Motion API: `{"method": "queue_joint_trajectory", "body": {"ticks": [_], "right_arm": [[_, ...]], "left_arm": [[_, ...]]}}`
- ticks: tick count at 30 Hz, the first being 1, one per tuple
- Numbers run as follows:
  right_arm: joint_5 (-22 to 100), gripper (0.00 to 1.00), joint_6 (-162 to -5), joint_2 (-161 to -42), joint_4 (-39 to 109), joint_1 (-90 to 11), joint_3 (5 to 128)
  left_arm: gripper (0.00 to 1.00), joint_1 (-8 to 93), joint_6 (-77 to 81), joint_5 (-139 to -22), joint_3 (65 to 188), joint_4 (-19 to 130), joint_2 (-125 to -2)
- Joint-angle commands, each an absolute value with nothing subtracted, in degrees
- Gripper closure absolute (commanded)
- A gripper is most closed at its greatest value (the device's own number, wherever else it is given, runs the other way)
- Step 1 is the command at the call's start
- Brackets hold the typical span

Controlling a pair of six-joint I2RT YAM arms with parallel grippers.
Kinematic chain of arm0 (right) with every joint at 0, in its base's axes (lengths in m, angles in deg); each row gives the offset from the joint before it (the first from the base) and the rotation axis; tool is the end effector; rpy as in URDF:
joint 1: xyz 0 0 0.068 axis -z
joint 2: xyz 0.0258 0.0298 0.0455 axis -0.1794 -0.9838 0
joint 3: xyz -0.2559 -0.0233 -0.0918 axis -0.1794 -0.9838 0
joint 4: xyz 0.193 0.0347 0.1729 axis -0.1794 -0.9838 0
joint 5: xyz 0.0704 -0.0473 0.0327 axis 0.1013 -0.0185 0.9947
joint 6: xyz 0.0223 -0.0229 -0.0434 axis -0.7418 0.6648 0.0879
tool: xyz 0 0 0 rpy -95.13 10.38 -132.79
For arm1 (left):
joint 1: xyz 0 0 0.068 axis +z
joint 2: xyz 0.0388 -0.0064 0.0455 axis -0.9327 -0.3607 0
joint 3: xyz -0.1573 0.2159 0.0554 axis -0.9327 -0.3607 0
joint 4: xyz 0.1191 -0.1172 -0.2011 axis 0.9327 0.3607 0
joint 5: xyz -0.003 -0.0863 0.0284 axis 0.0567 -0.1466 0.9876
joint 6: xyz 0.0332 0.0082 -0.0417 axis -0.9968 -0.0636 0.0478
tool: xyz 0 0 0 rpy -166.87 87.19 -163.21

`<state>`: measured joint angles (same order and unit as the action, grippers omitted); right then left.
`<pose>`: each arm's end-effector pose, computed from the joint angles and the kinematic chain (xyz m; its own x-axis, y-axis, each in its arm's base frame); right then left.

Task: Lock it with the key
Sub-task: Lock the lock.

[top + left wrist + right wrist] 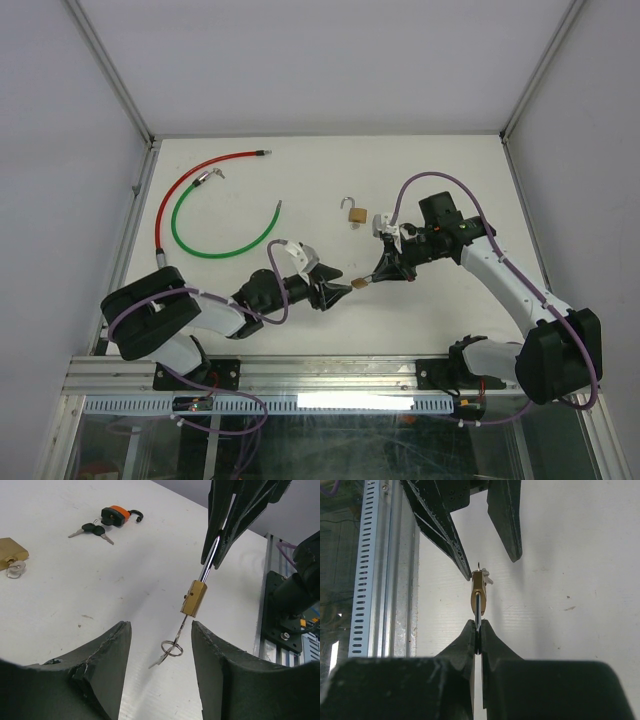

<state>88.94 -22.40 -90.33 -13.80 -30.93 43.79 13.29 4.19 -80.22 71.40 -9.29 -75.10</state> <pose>0.1944 0.1051 0.2621 -0.0919 -0.4988 -0.8618 -0.9913 -0.0363 0.1268 0.1402 -0.2133 0.1601 -0.2412 -0.0556 -0.9689 0.8623 0.4458 -0.2403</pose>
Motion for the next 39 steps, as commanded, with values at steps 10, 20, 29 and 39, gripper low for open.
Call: {"method": "queue_joint_trajectory", "body": {"ticks": [10, 20, 29, 39], "right_arm": [[91.77, 1.00, -21.89, -88.56, -13.08, -30.64, 44.13], [92.13, 1.00, -21.73, -88.86, -13.26, -30.64, 44.05], [91.69, 1.00, -21.40, -88.84, -13.98, -30.64, 44.50], [92.04, 1.00, -20.59, -88.74, -15.10, -30.31, 45.03]], "left_arm": [[0.71, 12.57, 2.53, -84.79, 73.50, -11.92, -76.72], [0.76, 12.53, 0.10, -88.93, 75.76, -10.34, -78.43], [1.00, 12.67, -8.00, -91.25, 72.76, -8.35, -76.16], [1.00, 15.33, -12.92, -89.19, 67.54, -4.23, -72.78]]}}
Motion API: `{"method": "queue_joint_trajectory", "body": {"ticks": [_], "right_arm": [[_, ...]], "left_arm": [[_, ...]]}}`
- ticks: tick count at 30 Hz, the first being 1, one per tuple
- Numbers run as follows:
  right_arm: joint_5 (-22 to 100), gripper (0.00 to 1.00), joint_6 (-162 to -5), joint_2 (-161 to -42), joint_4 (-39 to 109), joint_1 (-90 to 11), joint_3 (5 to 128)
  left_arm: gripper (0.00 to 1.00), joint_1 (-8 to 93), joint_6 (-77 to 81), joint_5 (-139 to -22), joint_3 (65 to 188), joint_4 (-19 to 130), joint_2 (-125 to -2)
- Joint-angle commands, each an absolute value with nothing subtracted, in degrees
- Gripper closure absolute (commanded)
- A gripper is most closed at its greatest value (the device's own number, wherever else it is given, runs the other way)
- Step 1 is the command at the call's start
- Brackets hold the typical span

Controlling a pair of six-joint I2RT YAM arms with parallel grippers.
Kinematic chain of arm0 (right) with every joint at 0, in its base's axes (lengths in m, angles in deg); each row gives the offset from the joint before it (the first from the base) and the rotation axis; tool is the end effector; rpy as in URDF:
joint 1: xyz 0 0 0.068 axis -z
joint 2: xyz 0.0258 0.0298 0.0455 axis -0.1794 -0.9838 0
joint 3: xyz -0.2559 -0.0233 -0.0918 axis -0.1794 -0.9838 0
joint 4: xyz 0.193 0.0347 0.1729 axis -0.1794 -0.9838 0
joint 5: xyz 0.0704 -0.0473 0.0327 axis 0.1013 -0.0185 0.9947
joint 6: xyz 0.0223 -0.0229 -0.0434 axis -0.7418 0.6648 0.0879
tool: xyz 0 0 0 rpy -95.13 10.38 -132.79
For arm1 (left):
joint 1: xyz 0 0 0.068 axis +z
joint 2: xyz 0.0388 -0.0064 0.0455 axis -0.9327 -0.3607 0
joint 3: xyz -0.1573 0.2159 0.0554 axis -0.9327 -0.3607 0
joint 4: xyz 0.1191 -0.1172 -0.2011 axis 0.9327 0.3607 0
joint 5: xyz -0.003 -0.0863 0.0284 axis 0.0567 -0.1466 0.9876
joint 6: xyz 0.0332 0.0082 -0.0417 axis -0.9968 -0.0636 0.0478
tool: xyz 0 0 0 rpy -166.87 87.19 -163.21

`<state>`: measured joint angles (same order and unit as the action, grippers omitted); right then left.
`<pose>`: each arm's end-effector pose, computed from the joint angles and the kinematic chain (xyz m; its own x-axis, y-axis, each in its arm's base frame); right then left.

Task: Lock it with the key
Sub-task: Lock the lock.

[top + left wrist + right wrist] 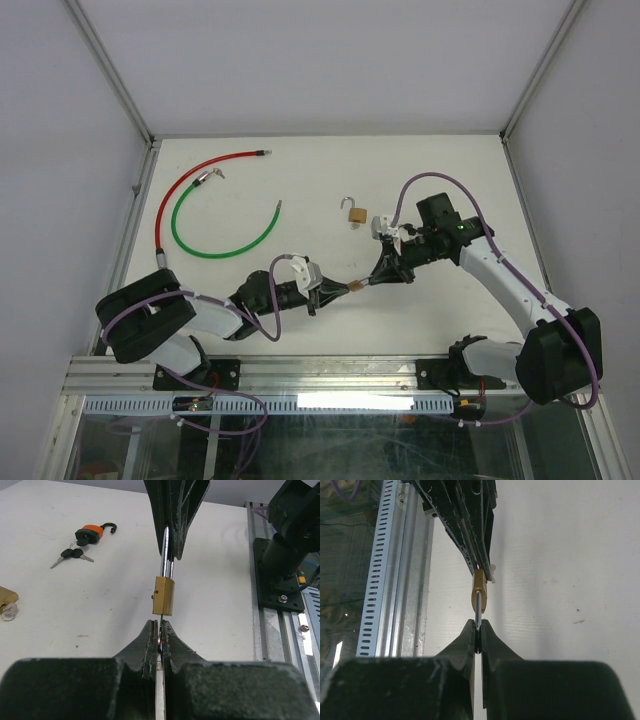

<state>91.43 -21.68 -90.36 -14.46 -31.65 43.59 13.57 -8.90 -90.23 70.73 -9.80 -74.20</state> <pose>0.1912 0.1077 0.2618 -0.0901 -0.4733 -0.8763 -0.9869 -0.0761 0.1425 0.1336 -0.2122 0.1619 -0.0330 0.0370 -0.9988 0.9570 0.2892 -0.0209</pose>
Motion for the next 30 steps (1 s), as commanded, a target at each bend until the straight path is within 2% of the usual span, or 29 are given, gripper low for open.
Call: {"method": "queue_joint_trajectory", "body": {"ticks": [1, 6, 10, 12, 15, 18, 22, 24, 27, 30], "right_arm": [[92.04, 1.00, -20.59, -88.77, -15.11, -30.22, 45.01], [94.02, 1.00, -22.07, -89.94, -15.33, -30.02, 45.46], [94.83, 1.00, -26.99, -93.38, -14.85, -30.24, 46.68], [94.46, 1.00, -28.59, -95.26, -15.43, -30.20, 47.71], [92.53, 1.00, -30.26, -96.16, -14.90, -30.20, 48.13], [90.95, 1.00, -24.56, -93.85, -15.42, -30.20, 47.09], [90.63, 1.00, -15.81, -85.15, -12.21, -30.20, 40.87], [91.29, 1.00, -13.49, -81.35, -10.54, -30.07, 38.20], [92.06, 1.00, -12.90, -80.41, -10.74, -29.56, 37.61], [92.39, 1.00, -14.82, -82.28, -11.67, -29.32, 39.50]], "left_arm": [[1.00, 15.40, -13.19, -89.11, 67.57, -3.38, -72.55], [1.00, 15.26, -13.16, -86.51, 70.35, 4.39, -71.05], [1.00, 13.32, -12.89, -79.50, 75.31, 14.12, -70.22], [1.00, 11.96, -14.07, -76.08, 76.18, 16.33, -69.20], [1.00, 11.77, -14.20, -76.97, 75.30, 16.78, -66.50], [1.00, 13.91, -10.85, -86.89, 73.68, 15.82, -64.75], [1.00, 22.36, -0.33, -112.74, 74.58, 13.28, -67.14], [1.00, 24.23, 3.70, -121.54, 75.91, 11.22, -70.11], [1.00, 24.32, 5.92, -125.84, 78.27, 11.52, -73.99], [1.00, 24.26, 4.77, -122.66, 77.71, 11.81, -73.26]]}}
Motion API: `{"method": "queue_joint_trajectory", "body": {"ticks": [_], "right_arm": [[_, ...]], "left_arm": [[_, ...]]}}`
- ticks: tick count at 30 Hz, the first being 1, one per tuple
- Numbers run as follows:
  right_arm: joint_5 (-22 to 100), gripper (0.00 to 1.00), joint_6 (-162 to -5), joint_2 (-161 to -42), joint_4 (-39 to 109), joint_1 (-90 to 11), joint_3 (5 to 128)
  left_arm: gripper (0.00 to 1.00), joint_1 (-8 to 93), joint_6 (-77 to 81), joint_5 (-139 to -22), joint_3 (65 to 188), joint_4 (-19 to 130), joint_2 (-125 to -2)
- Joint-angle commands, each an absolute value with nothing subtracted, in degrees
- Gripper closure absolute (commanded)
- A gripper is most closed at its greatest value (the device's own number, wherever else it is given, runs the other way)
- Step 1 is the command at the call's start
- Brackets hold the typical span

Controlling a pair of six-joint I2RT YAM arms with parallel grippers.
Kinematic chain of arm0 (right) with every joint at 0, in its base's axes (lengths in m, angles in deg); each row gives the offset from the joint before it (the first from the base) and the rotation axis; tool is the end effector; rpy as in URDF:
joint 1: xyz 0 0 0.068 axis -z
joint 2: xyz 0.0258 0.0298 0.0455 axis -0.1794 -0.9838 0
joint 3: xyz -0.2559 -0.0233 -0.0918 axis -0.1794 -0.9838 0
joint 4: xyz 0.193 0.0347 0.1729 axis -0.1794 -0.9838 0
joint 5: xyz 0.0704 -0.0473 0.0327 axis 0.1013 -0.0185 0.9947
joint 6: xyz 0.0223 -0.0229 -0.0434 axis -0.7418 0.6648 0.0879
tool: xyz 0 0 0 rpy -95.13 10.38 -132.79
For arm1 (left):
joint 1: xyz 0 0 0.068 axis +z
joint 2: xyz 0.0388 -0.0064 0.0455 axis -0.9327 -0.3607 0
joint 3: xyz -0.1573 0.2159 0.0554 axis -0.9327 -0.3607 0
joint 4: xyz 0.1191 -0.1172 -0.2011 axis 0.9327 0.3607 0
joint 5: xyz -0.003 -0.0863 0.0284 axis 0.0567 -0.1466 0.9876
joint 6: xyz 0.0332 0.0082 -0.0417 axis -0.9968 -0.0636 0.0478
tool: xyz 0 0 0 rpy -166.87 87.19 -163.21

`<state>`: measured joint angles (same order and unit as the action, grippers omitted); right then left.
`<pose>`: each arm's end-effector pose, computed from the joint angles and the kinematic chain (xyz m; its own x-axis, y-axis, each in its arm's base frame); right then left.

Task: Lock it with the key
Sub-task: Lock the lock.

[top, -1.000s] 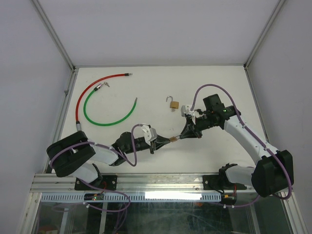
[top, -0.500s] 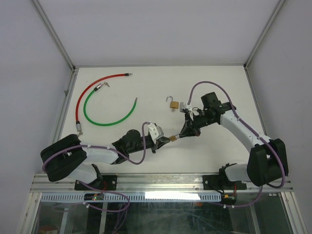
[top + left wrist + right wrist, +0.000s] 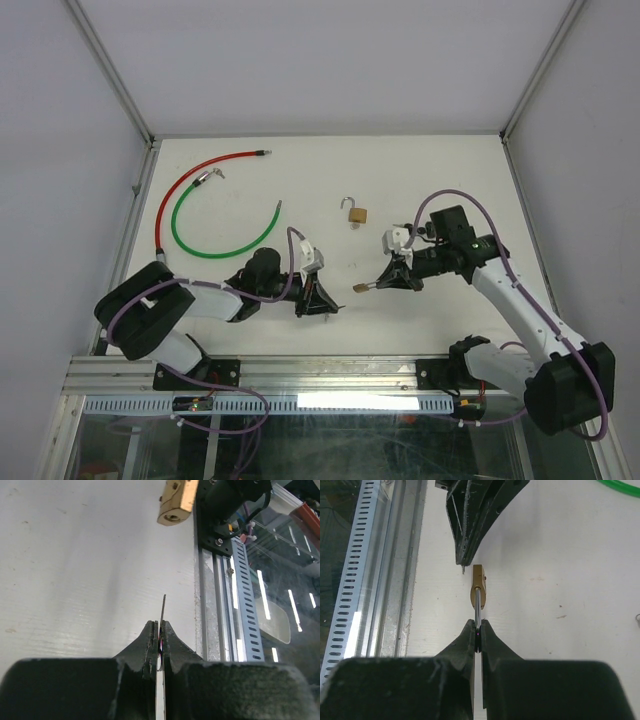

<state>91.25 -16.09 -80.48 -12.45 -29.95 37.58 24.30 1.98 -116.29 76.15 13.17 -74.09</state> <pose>0.1639 0.0911 0.2636 0.0792 -0.4353 -0.8968 -0.9949 -0.0913 -0.0436 0.1646 -0.1969 0.1471 -0.4297 0.2263 -0.8741 0.9029 0.1012 -0.4177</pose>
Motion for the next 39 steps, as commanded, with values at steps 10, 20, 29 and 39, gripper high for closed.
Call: {"method": "queue_joint_trajectory", "body": {"ticks": [10, 20, 29, 39], "right_arm": [[90.03, 1.00, -20.20, -84.70, -11.97, -28.57, 42.07], [90.58, 1.00, -21.49, -85.16, -11.97, -27.74, 42.40], [91.48, 1.00, -23.73, -86.03, -10.44, -27.70, 42.01], [91.52, 1.00, -25.67, -86.36, -9.01, -27.67, 41.77]], "left_arm": [[1.00, 24.26, 1.55, -105.85, 72.21, 11.83, -61.19], [1.00, 25.13, 10.45, -103.47, 72.07, 4.59, -63.49], [1.00, 27.75, 13.48, -98.72, 70.51, 5.27, -60.51], [1.00, 28.90, 14.90, -92.03, 68.05, 6.80, -55.64]]}}
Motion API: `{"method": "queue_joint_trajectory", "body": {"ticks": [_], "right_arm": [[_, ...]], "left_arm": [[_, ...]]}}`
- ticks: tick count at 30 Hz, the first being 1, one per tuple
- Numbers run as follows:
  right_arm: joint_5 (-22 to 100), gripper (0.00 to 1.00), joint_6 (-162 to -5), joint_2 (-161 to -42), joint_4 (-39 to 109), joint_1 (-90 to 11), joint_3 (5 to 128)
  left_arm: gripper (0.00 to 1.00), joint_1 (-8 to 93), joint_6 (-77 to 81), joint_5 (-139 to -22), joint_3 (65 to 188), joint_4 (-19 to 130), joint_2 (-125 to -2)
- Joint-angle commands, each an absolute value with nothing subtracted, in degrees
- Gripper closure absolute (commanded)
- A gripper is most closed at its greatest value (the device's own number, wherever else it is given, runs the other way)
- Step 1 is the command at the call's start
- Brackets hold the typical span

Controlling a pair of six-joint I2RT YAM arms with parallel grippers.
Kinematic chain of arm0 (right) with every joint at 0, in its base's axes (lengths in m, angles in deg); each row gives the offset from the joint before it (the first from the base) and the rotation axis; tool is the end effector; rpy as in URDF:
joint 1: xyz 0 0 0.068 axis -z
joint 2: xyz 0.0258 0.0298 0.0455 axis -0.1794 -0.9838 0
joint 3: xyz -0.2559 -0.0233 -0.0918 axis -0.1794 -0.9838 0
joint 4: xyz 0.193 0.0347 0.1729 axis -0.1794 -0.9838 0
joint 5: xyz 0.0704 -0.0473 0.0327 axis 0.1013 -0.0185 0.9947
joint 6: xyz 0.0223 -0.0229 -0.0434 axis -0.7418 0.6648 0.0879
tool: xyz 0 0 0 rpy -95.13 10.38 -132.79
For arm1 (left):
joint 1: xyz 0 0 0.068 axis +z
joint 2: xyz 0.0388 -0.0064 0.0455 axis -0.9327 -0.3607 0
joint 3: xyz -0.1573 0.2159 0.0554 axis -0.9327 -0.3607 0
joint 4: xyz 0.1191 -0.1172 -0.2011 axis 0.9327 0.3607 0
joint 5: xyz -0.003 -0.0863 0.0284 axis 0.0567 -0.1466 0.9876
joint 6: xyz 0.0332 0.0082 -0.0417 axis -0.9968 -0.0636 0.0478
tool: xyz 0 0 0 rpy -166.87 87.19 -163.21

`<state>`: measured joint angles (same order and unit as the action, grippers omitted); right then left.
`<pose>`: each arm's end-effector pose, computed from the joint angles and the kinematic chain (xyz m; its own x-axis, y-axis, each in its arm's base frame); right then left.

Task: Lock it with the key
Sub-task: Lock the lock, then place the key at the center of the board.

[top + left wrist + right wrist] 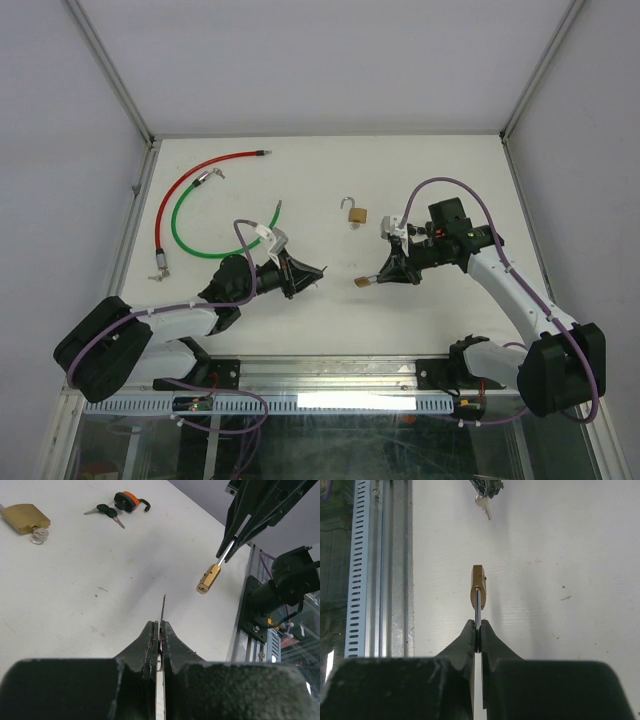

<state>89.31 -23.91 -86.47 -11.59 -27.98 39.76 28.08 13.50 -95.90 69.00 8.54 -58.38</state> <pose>0.1866 0.0910 0.2562 -0.1145 -0.4791 -0.8703 -0.9928 0.0229 0.1180 0.1605 -0.1574 0.1798 -0.4326 -0.0951 -0.8966 0.7939 0.4311 -0.4288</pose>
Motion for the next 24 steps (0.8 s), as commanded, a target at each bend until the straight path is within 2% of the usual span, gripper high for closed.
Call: {"method": "queue_joint_trajectory", "body": {"ticks": [1, 18, 21, 24], "right_arm": [[91.52, 1.00, -25.84, -86.48, -8.82, -27.67, 41.78], [92.07, 1.00, -28.05, -87.27, -7.57, -27.65, 41.66], [92.69, 1.00, -29.99, -87.63, -6.15, -27.69, 41.43], [93.95, 1.00, -34.29, -88.73, -2.53, -27.78, 40.65]], "left_arm": [[1.00, 28.99, 14.95, -91.65, 67.86, 6.91, -55.30], [1.00, 30.28, 18.13, -87.11, 66.81, 10.06, -53.09], [1.00, 30.28, 22.15, -82.75, 69.65, 18.11, -52.01], [1.00, 30.32, 26.30, -78.06, 74.46, 34.24, -50.49]]}}
